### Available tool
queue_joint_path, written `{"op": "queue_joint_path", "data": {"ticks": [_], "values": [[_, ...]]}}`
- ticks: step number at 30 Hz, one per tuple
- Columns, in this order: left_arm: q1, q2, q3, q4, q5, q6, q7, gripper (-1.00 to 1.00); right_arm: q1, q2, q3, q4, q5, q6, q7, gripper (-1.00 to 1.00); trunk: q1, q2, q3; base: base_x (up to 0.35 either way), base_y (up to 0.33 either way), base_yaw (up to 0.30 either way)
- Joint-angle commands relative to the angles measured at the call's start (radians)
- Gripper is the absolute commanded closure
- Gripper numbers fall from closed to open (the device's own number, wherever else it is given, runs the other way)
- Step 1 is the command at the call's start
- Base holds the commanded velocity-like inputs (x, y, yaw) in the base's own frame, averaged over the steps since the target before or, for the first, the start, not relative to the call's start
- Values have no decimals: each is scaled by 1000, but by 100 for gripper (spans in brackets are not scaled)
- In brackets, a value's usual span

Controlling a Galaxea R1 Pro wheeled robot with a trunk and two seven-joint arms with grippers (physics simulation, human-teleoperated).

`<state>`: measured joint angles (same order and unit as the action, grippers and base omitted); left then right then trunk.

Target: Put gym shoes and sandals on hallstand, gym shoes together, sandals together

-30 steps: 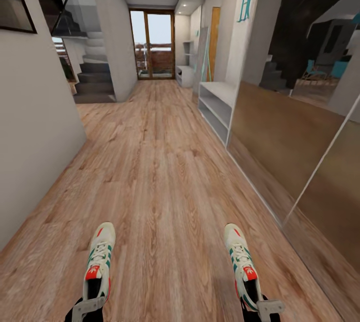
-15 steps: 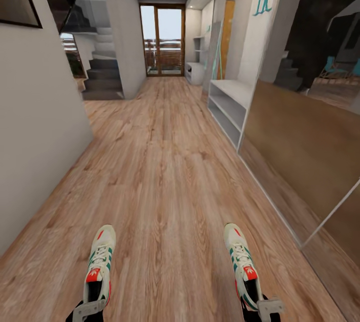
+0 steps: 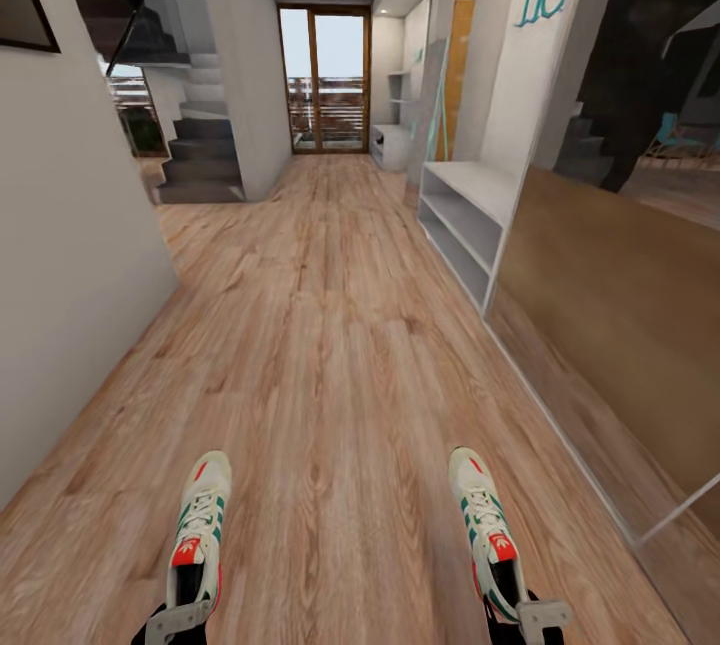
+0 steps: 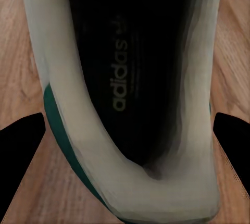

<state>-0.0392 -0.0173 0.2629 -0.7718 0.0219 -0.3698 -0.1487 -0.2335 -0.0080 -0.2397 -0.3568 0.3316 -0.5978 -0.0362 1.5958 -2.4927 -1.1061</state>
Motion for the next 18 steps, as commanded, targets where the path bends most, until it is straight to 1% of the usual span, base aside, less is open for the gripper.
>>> {"op": "queue_joint_path", "data": {"ticks": [1, 18], "values": [[-1, -2, 6, 0, 3, -1, -11, 100, -1, 0, -5, 1, 11, -4, -4, 100, 0, 0, -1, 339, 0, 0], [-1, -1, 6, 0, 3, -2, -11, 100, -1, 0, -4, 1, 11, -4, -5, 100, 0, 0, -1, 338, 0, 0]]}}
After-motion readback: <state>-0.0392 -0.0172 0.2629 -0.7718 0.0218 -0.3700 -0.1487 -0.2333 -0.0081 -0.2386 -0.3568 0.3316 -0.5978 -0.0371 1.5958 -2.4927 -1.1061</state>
